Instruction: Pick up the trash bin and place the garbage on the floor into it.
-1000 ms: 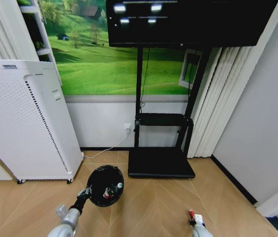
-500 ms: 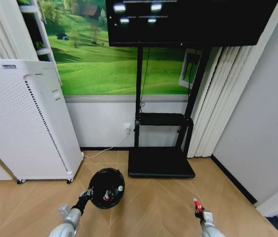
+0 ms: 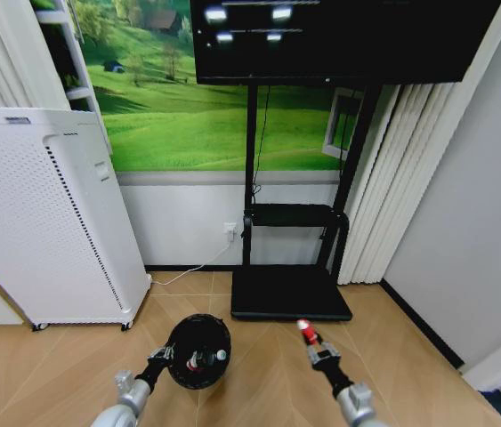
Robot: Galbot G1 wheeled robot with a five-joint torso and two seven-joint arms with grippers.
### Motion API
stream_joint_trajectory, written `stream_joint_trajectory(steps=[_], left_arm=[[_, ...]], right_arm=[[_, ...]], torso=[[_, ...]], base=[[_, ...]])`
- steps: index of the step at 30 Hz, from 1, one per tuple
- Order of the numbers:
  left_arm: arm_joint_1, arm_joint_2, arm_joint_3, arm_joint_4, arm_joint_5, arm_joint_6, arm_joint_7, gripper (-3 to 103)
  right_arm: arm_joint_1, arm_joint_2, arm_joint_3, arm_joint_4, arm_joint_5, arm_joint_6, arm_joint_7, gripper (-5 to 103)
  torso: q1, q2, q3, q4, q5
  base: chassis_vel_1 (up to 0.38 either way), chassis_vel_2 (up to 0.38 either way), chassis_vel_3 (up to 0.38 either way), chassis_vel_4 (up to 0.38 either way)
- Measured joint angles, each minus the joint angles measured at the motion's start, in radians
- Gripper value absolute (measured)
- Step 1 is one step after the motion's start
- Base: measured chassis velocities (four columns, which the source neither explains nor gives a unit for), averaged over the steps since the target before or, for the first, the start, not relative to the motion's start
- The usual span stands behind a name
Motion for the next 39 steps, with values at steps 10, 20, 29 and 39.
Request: stream_joint_trajectory(steps=[10, 20, 29, 39], left_arm=[[-0.04, 0.031, 0.163, 0.0, 0.06, -0.001, 0.091, 5], [-0.046, 0.032, 0.231, -0.012, 0.079, 0.004, 0.147, 5], [-0.037, 0.035, 0.227, -0.025, 0.075, 0.004, 0.155, 5], [-0.04, 0.027, 0.228, -0.025, 0.069, 0.005, 0.155, 5]], right_arm=[[-0.012, -0.015, -0.143, 0.015, -0.074, 0.057, -0.119, 30], [0.049, -0.009, -0.222, -0.12, -0.132, 0.106, -0.151, 30], [0.078, -0.005, -0.249, -0.15, -0.143, 0.102, -0.146, 30], [0.097, -0.015, -0.264, -0.161, -0.143, 0.088, -0.121, 38]], torso=[[0.0, 0.0, 0.0, 0.0005, 0.0001], [0.0, 0.0, 0.0, 0.0003, 0.0003], [0.0, 0.0, 0.0, 0.0004, 0.0002], [0.0, 0.0, 0.0, 0.0004, 0.0002]], base=[[0.0, 0.0, 0.0, 0.0], [0.0, 0.0, 0.0, 0.0], [0.0, 0.0, 0.0, 0.0], [0.0, 0.0, 0.0, 0.0]])
